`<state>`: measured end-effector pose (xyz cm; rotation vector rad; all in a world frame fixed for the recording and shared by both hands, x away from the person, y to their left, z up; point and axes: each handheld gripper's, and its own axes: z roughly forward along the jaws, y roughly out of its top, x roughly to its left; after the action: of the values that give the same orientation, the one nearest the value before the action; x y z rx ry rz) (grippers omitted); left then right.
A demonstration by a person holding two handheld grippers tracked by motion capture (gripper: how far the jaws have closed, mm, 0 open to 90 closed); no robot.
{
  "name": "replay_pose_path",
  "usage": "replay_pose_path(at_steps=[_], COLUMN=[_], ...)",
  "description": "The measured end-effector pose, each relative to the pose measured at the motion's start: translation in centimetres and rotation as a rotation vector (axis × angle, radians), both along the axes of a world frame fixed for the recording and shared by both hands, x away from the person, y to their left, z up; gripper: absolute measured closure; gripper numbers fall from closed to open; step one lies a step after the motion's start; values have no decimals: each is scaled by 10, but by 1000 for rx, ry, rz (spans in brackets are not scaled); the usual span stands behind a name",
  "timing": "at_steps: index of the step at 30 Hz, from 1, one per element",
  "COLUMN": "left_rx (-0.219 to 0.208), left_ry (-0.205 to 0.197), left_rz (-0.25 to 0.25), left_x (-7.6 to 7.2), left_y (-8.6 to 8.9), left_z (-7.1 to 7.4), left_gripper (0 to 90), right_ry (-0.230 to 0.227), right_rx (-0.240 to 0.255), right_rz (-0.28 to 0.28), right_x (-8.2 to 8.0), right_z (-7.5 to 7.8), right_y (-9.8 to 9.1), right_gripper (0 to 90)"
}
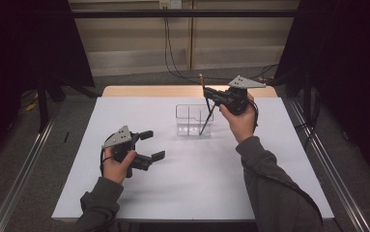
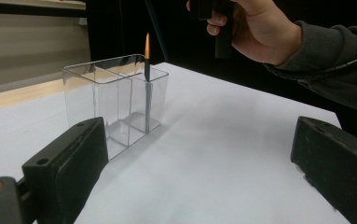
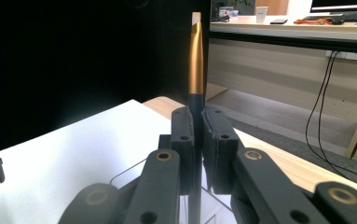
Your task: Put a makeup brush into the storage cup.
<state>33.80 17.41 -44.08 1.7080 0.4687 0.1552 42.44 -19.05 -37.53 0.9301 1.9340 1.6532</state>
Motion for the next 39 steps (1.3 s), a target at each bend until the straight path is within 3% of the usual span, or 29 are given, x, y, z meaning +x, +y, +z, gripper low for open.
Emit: replay_pose_path(at_steps=[16, 39], left_rx=[-10, 0], left_ry=[9, 4], left_rz=[4, 5], left_x=[0, 0], left_y=[0, 2], left_z=[-1, -1], left_gripper=[37, 37], right_ry=[5, 7], right_rx=[-16, -23], right_rz=[-13, 0], right_x=[5, 9], right_z=[-12, -18], right_y=[-2, -2], right_gripper=[836, 836])
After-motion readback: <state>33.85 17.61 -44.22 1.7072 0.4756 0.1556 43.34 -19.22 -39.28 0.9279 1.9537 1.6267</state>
